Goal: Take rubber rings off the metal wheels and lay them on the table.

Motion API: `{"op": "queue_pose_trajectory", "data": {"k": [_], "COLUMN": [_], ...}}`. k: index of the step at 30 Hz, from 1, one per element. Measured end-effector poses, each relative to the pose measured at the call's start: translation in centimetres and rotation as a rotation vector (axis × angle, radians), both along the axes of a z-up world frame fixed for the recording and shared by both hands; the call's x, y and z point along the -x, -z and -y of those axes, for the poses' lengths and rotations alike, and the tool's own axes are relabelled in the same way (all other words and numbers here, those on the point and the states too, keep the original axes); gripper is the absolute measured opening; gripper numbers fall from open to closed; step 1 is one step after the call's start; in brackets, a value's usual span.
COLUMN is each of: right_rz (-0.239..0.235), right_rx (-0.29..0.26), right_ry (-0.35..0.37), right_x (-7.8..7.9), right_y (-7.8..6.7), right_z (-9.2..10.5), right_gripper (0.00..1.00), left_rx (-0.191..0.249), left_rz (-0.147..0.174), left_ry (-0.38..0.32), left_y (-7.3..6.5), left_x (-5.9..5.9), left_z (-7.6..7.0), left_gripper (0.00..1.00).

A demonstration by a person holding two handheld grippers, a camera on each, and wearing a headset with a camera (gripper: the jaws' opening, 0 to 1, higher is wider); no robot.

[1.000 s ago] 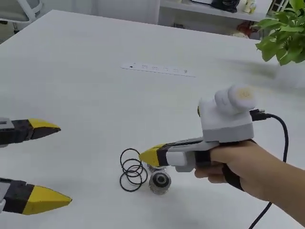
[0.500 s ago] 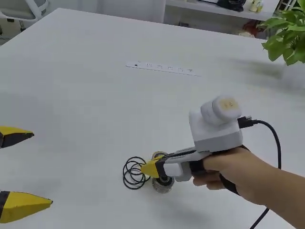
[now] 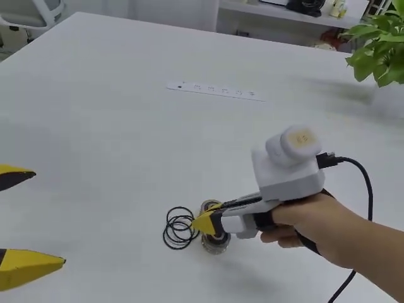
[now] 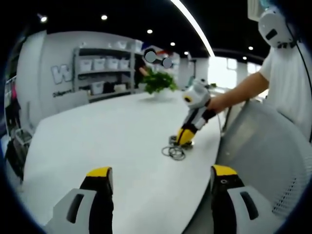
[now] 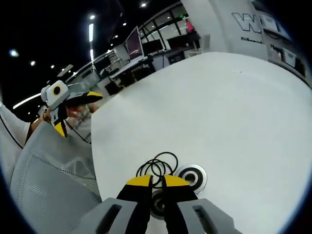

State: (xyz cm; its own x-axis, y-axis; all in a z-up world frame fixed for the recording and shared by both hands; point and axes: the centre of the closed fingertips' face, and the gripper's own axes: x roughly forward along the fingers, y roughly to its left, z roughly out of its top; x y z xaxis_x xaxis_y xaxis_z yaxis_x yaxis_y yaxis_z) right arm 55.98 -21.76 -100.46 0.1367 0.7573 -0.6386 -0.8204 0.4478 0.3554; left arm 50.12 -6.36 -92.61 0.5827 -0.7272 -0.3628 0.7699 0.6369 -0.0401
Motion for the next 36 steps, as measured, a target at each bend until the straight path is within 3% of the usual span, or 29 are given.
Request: {"op": "queue_pose_trajectory", "data": {"k": [10, 18, 25, 30, 36], "right_rz": [0.044, 0.178, 0.246, 0.281, 0.301], "right_rx": [-0.004, 0.064, 0.109, 0.111, 0.07], "right_ry": [-0.017, -0.135, -0.203, -0.205, -0.159], "right_x": [0.0, 0.8, 1.6, 2.0, 2.3], "right_y": [-1.6, -3.1, -3.9, -4.6, -5.9], "right_z": [0.5, 1.4, 2.8, 4.2, 5.8], "right_gripper": [0.09, 0.22, 0.41, 0.52, 0.61], "left_rx": [-0.003, -0.005, -0.014, -0.017, -0.016], "left_rz": [0.001, -0.008, -0.012, -0.012, -0.014], "left_ry": [-0.001, 0.008, 0.013, 0.013, -0.001], "left_y": [0.0, 0.0, 0.0, 0.0, 0.0], "left_x": [0.1, 0.2, 0.3, 0.4, 0.4], "left_z": [0.0, 0.2, 0.4, 0.3, 0.0], "left_gripper": [0.84, 0.86, 0.87, 0.88, 0.89]}}
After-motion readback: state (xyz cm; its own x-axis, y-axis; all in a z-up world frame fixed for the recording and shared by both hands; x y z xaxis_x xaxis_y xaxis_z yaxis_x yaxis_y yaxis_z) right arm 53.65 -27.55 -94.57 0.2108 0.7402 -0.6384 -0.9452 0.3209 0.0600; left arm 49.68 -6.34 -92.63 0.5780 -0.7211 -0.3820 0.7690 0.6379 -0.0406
